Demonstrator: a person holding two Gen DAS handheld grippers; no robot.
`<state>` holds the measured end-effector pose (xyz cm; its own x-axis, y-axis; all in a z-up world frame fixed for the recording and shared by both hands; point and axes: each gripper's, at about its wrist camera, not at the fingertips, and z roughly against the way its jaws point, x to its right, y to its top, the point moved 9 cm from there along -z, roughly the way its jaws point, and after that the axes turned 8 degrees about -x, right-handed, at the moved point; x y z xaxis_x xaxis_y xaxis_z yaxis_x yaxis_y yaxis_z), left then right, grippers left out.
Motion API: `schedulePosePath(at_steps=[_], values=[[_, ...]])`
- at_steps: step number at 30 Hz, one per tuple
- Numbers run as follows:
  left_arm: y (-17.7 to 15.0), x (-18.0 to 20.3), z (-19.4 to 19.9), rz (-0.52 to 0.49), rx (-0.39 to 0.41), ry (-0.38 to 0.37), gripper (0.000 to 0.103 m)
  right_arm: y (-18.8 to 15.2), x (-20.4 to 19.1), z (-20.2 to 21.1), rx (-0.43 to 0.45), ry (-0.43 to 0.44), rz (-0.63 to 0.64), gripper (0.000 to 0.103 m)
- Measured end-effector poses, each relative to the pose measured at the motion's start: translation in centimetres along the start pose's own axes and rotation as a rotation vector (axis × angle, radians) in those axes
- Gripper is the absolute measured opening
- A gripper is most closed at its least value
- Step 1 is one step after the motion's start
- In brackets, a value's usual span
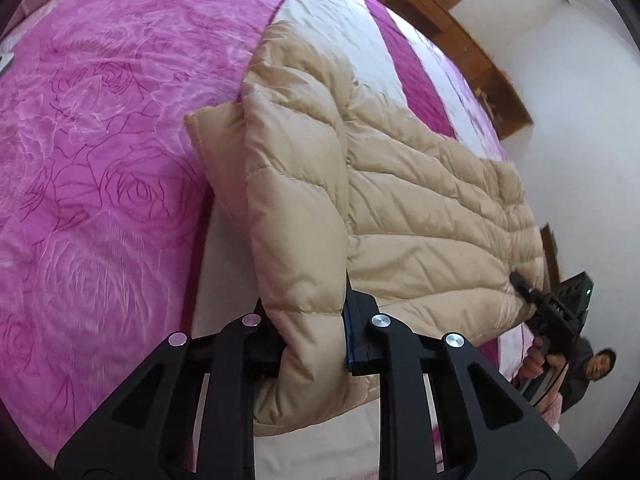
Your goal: Fold large clothes
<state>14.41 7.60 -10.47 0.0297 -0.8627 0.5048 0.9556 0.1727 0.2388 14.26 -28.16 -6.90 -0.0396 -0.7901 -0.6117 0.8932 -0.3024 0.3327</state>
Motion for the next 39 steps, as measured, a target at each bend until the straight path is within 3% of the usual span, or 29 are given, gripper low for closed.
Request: schedulePosePath(at_steps=[8,12,16,20,22,24,26,33,39], values=[[-6.6,4.3,-0.3,-0.054,-0.097,0.010,0.021,-5.3,2.8,6.1,-0.021,-0.063,-0.010,0.025],[-7.8,5.0,-0.7,-0.071,-0.111,0.031,0.024,-7.2,3.9,7.3,-0.036,-0.078,-0.025,0.025],[-7.8,5.2,-0.7,-0.119,-0.100,0.099,0.032,-8.1,3.8,7.6,-0.025,-0.106,0.000,0.026],[-6.8,4.7,-0.5,-0.126,-0.097,0.147,0.043,-8.0,4.4,7.1,-0.014,-0.159,-0.007,0.044],[-7.7,3.6,1.3,-0.159,-0.081,0.193,0.050,-8.2,5.0,7.6,0.008,-0.205,-0.011,0.065],[-7.7,3.6,2.3,-0.191,-0.062,0.245,0.058,-8.4,5.4,8.0,0.028,-0.216,-0.014,0.071],[-7.6,3.4,3.6,-0.227,-0.044,0.288,0.064,-9.0,6.0,8.5,0.034,-0.202,-0.047,0.074],[-6.4,2.4,6.8,-0.219,-0.013,0.408,0.068,-11.1,7.4,9.1,0.059,-0.136,-0.176,0.080],[-5.3,5.4,6.8,-0.247,0.021,0.374,0.068,-10.5,7.5,8.1,0.053,-0.095,-0.193,0.083]])
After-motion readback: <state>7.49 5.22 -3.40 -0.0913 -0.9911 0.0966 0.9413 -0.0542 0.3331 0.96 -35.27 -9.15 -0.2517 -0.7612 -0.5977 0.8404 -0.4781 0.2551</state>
